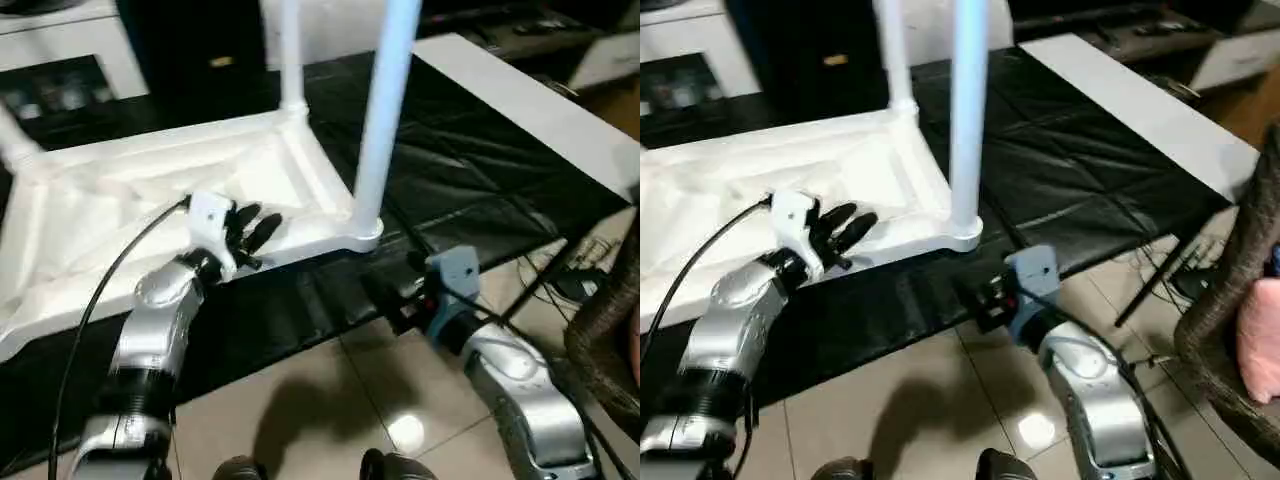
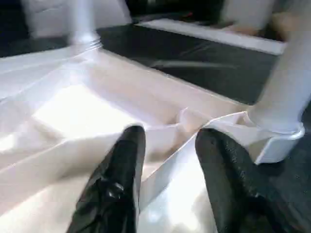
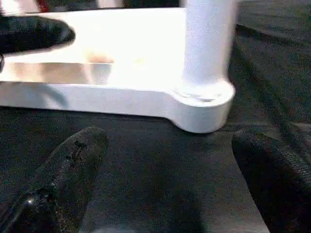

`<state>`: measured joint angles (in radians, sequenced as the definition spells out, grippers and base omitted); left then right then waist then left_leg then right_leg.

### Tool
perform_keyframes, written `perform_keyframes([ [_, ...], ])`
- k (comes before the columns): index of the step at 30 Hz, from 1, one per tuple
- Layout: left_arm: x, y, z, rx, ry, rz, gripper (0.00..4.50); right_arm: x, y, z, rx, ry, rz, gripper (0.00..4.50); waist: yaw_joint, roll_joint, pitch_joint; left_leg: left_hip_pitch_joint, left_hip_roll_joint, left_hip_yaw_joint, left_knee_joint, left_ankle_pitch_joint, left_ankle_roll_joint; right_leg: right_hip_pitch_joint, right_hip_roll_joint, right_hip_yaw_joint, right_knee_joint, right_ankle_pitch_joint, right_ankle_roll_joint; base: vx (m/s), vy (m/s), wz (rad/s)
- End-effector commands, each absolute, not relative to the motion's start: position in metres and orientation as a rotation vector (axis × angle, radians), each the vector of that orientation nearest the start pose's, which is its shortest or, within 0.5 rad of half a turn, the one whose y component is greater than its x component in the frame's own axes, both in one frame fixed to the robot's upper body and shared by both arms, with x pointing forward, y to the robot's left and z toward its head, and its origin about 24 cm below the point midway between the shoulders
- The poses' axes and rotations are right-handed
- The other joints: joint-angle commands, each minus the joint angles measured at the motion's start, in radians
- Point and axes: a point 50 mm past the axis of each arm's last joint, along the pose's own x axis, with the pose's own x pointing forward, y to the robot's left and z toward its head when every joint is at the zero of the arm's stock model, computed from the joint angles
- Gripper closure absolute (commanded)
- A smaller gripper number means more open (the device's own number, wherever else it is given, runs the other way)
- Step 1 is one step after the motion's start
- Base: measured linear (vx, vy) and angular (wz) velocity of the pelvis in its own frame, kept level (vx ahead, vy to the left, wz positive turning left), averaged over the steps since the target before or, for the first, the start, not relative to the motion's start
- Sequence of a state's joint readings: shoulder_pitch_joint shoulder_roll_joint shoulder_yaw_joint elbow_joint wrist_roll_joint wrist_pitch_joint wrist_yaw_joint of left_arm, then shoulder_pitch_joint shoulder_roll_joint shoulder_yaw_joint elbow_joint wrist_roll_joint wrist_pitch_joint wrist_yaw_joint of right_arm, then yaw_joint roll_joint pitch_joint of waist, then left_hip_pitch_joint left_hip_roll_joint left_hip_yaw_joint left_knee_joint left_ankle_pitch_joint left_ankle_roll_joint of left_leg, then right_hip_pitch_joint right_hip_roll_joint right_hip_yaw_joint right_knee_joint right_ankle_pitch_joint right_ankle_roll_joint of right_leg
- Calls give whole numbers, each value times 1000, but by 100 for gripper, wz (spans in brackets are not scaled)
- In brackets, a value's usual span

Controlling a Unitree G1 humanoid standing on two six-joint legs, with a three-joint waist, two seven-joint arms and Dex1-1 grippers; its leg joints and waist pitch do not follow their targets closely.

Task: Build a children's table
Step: Rotate leg to tighten

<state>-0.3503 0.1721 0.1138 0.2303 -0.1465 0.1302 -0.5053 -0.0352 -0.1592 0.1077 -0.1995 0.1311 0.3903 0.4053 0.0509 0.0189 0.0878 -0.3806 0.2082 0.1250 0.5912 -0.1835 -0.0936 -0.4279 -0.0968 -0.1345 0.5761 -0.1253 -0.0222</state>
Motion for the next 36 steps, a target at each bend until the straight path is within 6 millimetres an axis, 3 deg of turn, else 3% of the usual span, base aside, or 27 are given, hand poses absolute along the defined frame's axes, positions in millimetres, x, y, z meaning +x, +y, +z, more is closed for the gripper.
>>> perform_keyframes([
  [1,303,167,87,3,-31,-370,257,248,-125,60,-33,175,546,0,-9,30,-72,-35,51,-62,-96,-267,142,102,-36,-7,-38,-306,-152,-27,-60,45],
  [2,292,166,87,9,-39,-308,257,247,-125,60,-28,178,552,0,-30,36,-61,-27,94,-121,-139,-461,121,99,-15,-8,6,-298,-149,-18,-73,52],
  [4,283,166,89,15,-29,-279,257,247,-125,60,-22,181,562,0,-32,48,-56,-4,118,-175,-175,-615,99,83,9,6,68,-294,-162,-5,-88,56],
  [5,277,166,87,8,-1,-243,257,248,-126,61,-64,168,567,0,-29,21,-50,-25,76,-174,-163,-633,102,91,-2,52,86,-289,-189,-23,-176,68],
  [6,274,166,87,0,14,-229,257,248,-127,61,-89,161,564,0,-6,5,-38,-70,14,-126,-120,-588,61,97,-31,84,32,-419,-158,-23,-176,68],
  [7,273,166,87,-4,22,-221,257,248,-127,61,-97,161,565,0,17,-44,-43,74,-97,-20,146,-269,33,-40,-138,44,-193,-1033,-36,-101,-206,82],
  [8,269,167,84,-3,48,-195,257,248,-128,60,-91,173,572,0,-5,-54,-32,31,-90,-16,194,-158,37,-36,-157,34,-190,-1157,31,-70,-131,54],
  [9,267,168,83,2,57,-174,257,248,-129,60,-64,167,561,0,1,-53,-47,-40,-66,-20,193,-139,46,56,-203,47,-152,-1090,168,-70,-131,54],
  [10,267,168,82,2,59,-171,257,249,-130,60,-60,166,559,0,13,-61,-54,-41,-65,-19,185,-166,61,72,-219,67,-143,-1027,196,2,-66,47],
  [11,264,168,81,17,78,-145,257,249,-131,60,-73,162,553,0,25,-53,-75,-46,-32,-66,180,-210,84,123,-317,138,-110,-792,82,-39,-51,81],
  [12,261,167,79,28,97,-137,257,249,-133,60,-68,165,545,0,29,-47,-76,-43,-20,-73,167,-200,85,142,-318,120,-111,-712,11,-39,-51,81],
  [13,256,166,77,28,122,-118,257,249,-136,60,-43,180,498,0,23,-24,-67,35,-9,-63,102,-166,76,97,-228,103,-125,-646,-106,-110,-32,70],
  [14,255,165,77,24,123,-114,257,249,-137,60,-34,186,481,0,15,-12,-46,79,-13,-39,18,-151,100,81,-110,17,-119,-628,-139,-108,-1,40],
  [15,254,165,77,17,125,-106,257,250,-139,59,-22,195,453,0,10,3,-52,91,24,-44,-17,-227,101,66,-58,2,-86,-555,-119,-108,-1,40],
  [17,251,161,76,21,141,-126,257,247,-139,57,0,226,480,0,-5,30,-40,76,133,-56,-124,-711,12,77,-16,22,22,-218,-68,-113,9,28],
  [18,248,160,76,26,150,-142,257,244,-138,57,17,224,501,0,-1,22,-44,87,127,-39,-124,-750,9,71,-18,31,25,-199,-74,-109,0,30],
  [19,246,160,75,33,150,-153,257,242,-137,58,37,213,507,0,-1,-1,-30,109,71,6,-105,-777,5,53,-22,42,-39,-379,-59,-50,-27,35],
  [21,244,162,75,55,143,-143,257,241,-138,58,57,199,492,0,-26,-34,-20,189,-26,37,30,-627,23,-18,-36,-32,-204,-899,97,3,-39,28],
  [22,243,163,74,63,143,-138,257,240,-139,57,59,200,486,0,-31,-20,-23,201,-31,36,52,-576,28,-15,-49,-64,-235,-952,133,0,0,0],
  [23,241,164,73,63,151,-127,257,239,-139,56,62,201,482,0,-28,27,-43,16,90,-21,-123,-779,28,192,-32,-58,51,-544,101,24,64,-19],
  [24,238,167,71,51,170,-110,257,238,-139,55,65,201,477,0,4,16,-32,-45,108,-15,-165,-876,3,198,-24,-8,142,-307,43,24,64,-19],
  [25,238,167,71,51,170,-110,257,238,-139,55,65,201,477,0,3,19,-43,12,83,-3,-174,-887,21,145,-18,39,126,-189,12,0,0,0],
  [26,235,170,71,22,172,-80,257,237,-138,56,75,200,465,0,-6,-61,-59,79,27,-18,-80,-688,15,100,-67,120,25,-587,79,23,-92,-9],
  [28,235,173,73,14,165,-65,257,236,-138,57,80,197,460,0,3,-59,-57,66,-30,-4,25,-358,10,58,-136,133,-101,-1045,118,18,-101,-13],
  [29,235,173,76,22,141,-79,257,236,-138,57,80,198,461,0,18,-55,-79,20,-12,-26,-22,-151,24,97,-114,131,-69,-871,96,35,-68,-17],
  [32,232,171,77,40,126,-93,257,237,-137,56,69,198,465,0,14,-43,-91,17,3,-21,-42,-72,45,91,-48,118,-10,-215,-37,35,-41,-6],
  [36,231,171,77,28,127,-88,257,237,-137,55,48,200,488,0,10,-38,-91,15,12,-15,-54,-127,66,112,-46,104,-11,-119,-138,0,0,0],
])
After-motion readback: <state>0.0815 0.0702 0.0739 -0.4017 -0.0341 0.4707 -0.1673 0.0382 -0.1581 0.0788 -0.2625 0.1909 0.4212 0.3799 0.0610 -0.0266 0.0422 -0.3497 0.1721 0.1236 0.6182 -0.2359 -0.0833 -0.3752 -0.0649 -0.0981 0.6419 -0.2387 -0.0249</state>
